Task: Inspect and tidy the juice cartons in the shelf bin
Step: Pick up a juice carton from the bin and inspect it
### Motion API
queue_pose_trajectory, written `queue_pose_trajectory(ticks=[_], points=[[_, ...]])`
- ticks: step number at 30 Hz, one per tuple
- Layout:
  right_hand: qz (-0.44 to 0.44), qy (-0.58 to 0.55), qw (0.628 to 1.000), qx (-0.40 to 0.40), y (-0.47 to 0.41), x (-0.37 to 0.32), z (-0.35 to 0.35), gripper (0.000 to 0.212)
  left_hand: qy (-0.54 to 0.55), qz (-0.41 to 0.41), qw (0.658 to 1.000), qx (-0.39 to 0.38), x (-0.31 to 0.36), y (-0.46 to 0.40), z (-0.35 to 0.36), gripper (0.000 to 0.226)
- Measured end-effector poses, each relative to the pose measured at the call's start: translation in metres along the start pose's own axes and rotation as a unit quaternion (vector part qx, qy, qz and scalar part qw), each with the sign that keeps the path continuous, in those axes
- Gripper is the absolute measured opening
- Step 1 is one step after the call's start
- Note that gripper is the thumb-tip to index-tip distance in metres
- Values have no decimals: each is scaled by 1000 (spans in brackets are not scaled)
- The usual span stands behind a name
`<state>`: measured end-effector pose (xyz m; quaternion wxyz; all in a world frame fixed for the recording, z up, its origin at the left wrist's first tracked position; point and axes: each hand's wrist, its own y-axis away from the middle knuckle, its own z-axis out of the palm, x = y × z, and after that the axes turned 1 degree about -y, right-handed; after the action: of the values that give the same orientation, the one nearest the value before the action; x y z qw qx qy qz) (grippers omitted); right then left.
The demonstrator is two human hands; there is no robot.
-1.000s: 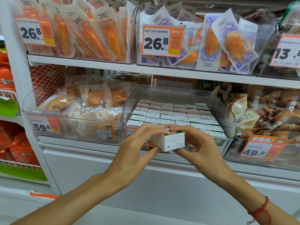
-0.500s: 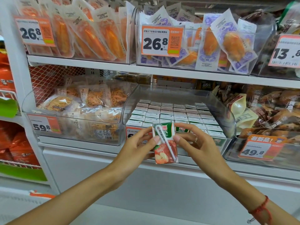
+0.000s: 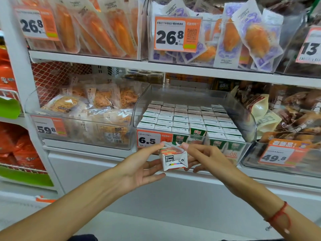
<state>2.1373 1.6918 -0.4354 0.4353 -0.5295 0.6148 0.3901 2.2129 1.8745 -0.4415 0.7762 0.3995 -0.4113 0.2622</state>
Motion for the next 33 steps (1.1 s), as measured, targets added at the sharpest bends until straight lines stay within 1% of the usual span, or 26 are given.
queue_pose_trajectory(ticks=[2, 4, 7, 8, 10, 13, 15, 16, 18, 19, 20, 22, 23, 25, 26, 27, 28, 30, 32, 33], points=[[6, -3, 1000, -5, -1, -1, 0, 48, -4, 11, 1000, -2, 0, 0, 0, 35], [13, -21, 999, -23, -1, 0, -1, 47, -16, 46, 999, 3, -1, 0, 1, 33], [22, -89, 992, -82, 1, 1, 1, 49, -66, 164, 984, 35, -4, -2, 4, 31], [9, -101, 991, -86, 1, 2, 2, 50, -80, 205, 975, 44, -6, -2, 6, 31], [-40, -98, 993, -52, 1, 3, 4, 50, -98, 255, 961, 49, -8, -1, 11, 33], [-110, -43, 993, 23, 1, 2, 7, 53, -106, 283, 952, 55, -10, -2, 15, 35], [-131, -15, 988, 81, 1, 1, 8, 55, -105, 269, 955, 71, -7, -3, 16, 30], [-141, -3, 984, 111, 1, 0, 7, 53, -102, 248, 961, 76, -5, -2, 16, 30], [-168, 52, 971, 164, 2, -2, 6, 46, -84, 189, 977, 60, -2, -1, 13, 43], [-184, 88, 962, 182, 2, -2, 4, 45, -78, 158, 984, 39, -1, -1, 11, 50], [-202, 121, 953, 188, 2, -2, 3, 46, -70, 129, 989, 7, 0, 0, 10, 54], [-238, 191, 937, 168, 4, -2, 3, 49, -39, 85, 994, -55, -1, 0, 9, 55], [-260, 228, 926, 153, 5, -2, 4, 50, -21, 73, 995, -68, -2, 0, 8, 53], [-294, 287, 902, 130, 6, 0, 6, 49, -10, 69, 995, -70, -3, -1, 6, 49], [-295, 290, 903, 117, 5, 0, 7, 47, -16, 77, 995, -67, -3, -1, 5, 47], [-279, 267, 917, 102, 5, 0, 8, 46, -26, 90, 993, -65, -2, -2, 5, 46], [-247, 219, 940, 85, 5, -1, 9, 46, -40, 107, 991, -63, -1, -1, 6, 45], [-150, 93, 982, 62, 2, -3, 10, 48, -68, 146, 986, -47, 1, 0, 7, 50], [-62, -6, 997, 39, -1, -2, 10, 51, -90, 190, 977, -27, 2, 1, 8, 58], [-40, -38, 998, 27, -2, -2, 10, 49, -105, 209, 972, -23, 3, 2, 9, 60]])
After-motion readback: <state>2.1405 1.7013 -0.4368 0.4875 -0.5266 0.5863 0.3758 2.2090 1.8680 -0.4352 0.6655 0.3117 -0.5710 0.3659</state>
